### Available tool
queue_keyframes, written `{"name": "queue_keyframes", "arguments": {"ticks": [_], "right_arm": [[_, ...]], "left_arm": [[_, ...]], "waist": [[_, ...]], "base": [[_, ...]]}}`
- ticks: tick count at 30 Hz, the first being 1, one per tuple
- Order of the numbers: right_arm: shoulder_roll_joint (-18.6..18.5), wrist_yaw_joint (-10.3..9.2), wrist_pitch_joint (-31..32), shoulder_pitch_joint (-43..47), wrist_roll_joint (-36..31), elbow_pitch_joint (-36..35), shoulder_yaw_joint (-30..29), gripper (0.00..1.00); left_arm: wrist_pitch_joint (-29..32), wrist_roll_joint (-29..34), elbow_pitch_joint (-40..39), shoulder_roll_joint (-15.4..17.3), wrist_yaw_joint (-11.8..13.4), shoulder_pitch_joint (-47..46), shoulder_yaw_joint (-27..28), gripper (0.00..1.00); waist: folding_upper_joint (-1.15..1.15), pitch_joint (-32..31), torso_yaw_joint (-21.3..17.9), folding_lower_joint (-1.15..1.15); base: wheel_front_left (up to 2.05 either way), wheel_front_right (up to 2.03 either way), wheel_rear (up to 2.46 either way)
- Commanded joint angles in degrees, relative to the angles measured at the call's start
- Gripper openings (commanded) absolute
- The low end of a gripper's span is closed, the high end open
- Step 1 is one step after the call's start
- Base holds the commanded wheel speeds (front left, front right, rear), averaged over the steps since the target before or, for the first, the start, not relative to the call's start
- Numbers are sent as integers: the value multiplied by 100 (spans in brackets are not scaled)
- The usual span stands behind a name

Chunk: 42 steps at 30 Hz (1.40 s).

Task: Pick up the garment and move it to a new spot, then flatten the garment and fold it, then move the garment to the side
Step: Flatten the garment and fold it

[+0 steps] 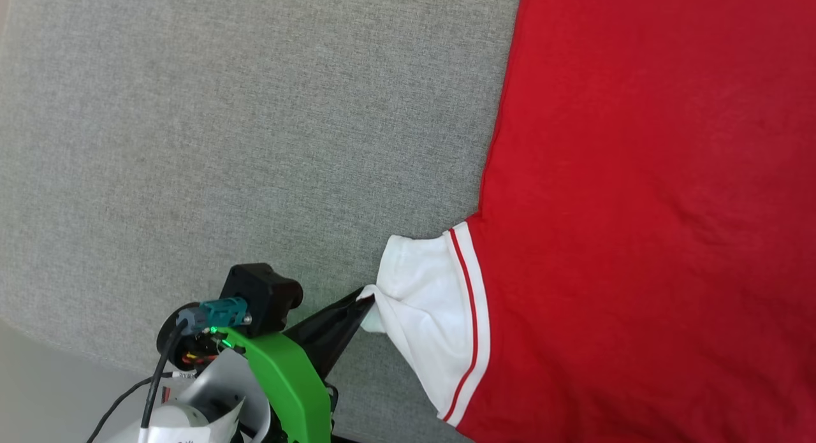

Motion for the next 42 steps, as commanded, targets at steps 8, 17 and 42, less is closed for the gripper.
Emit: {"name": "queue_keyframes", "arguments": {"ticks": [8,17,42], "right_arm": [[35,0,-84,809,12,284,-21,0],[36,0,-174,1928,245,141,-56,0],[736,0,-46,5623,968,-2282,-1024,0]], "left_arm": [[-36,55,121,-42,-46,-169,15,0],[-59,-164,393,-44,-37,-42,71,0],[-795,-771,1117,-368,22,694,319,0]], "waist": [[0,-509,-209,-1],[0,-1363,-651,-1],[0,-2722,-1388,-1]], "base": [[0,0,0],[0,0,0],[0,0,0]]}}
